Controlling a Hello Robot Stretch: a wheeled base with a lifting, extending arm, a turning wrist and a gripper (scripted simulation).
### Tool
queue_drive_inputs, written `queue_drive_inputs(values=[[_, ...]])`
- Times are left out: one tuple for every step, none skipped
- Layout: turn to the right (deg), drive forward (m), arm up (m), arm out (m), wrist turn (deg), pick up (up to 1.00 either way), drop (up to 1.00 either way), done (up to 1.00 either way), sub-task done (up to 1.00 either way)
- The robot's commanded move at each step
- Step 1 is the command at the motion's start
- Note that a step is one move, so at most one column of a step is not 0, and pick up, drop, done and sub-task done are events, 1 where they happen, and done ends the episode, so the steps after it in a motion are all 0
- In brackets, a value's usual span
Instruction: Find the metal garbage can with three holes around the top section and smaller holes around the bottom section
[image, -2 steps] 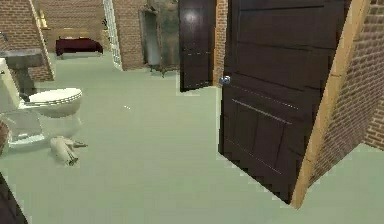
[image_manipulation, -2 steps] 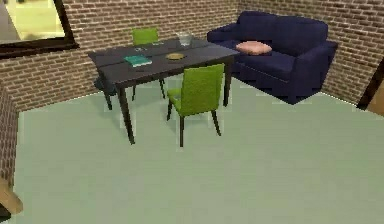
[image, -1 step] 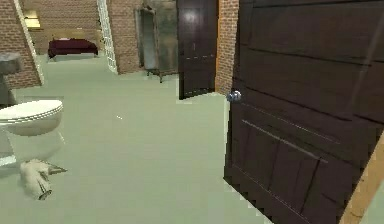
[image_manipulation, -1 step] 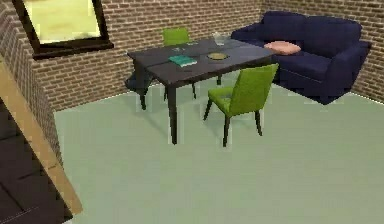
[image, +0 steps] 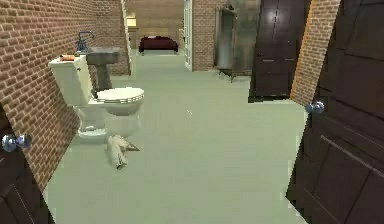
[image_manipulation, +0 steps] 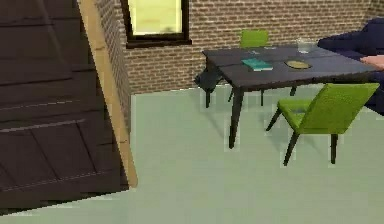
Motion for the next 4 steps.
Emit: queue_drive_inputs(values=[[0.0, 1.0, 0.0, 0.0, 0.0, 0.0, 0.0, 0.0, 0.0], [0.0, 1.0, 0.0, 0.0, 0.0, 0.0, 0.0, 0.0, 0.0], [-9.0, 0.0, 0.0, 0.0, 0.0, 0.0, 0.0, 0.0, 0.0], [0.0, 0.4, 0.0, 0.0, 0.0, 0.0, 0.0, 0.0, 0.0]])
